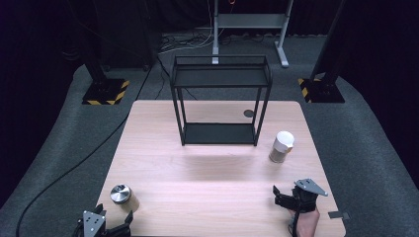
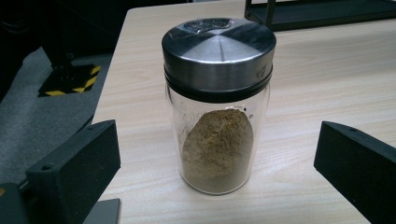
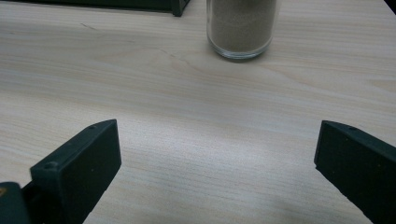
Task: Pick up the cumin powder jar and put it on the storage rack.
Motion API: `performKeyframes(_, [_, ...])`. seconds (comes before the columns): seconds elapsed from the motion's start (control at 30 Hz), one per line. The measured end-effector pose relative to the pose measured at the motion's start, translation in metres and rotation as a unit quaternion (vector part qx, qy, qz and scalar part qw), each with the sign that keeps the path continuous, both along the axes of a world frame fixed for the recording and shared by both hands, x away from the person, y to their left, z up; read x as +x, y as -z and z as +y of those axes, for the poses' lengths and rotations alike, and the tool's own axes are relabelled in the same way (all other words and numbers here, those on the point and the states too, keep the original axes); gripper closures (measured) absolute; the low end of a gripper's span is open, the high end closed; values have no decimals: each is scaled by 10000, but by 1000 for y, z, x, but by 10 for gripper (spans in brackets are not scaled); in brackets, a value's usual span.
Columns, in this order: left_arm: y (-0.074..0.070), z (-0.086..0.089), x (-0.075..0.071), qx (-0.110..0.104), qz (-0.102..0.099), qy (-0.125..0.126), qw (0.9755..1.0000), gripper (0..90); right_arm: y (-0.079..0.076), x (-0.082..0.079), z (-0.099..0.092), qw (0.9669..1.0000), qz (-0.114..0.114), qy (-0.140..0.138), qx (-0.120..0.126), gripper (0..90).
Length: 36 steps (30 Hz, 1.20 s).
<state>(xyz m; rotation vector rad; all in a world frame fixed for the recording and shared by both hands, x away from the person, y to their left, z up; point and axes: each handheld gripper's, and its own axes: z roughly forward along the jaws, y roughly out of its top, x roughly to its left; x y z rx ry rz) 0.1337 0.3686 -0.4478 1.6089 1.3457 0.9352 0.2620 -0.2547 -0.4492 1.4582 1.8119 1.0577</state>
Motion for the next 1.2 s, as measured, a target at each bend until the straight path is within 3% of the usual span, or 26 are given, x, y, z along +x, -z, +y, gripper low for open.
performKeyframes(0.4, [3, -4, 19, -67, 140, 33, 9999, 0, 0, 0, 0, 10000, 2, 12, 15, 0])
performKeyframes(0.67, [6, -7, 41, -58, 184, 55, 9998, 0, 0, 1, 0, 10000, 18, -13, 3, 0])
performKeyframes(1.0, [9, -12, 60, -31, 74, 42, 10000, 0, 0, 1, -1, 10000, 4, -17, 4, 0])
performKeyframes(1.13, [6, -4, 74, -165, 235, 245, 9993, 4, 0, 2, 0, 10000, 21, -35, -11, 0])
performKeyframes(1.17, [9, -3, 73, -239, 190, 237, 9993, 20, -1, 2, -1, 10000, 23, -43, -12, 0])
performKeyframes(1.2, [9, -1, 74, -315, 214, 202, 9991, 230, -1, 2, -1, 10000, 25, -50, -11, 0])
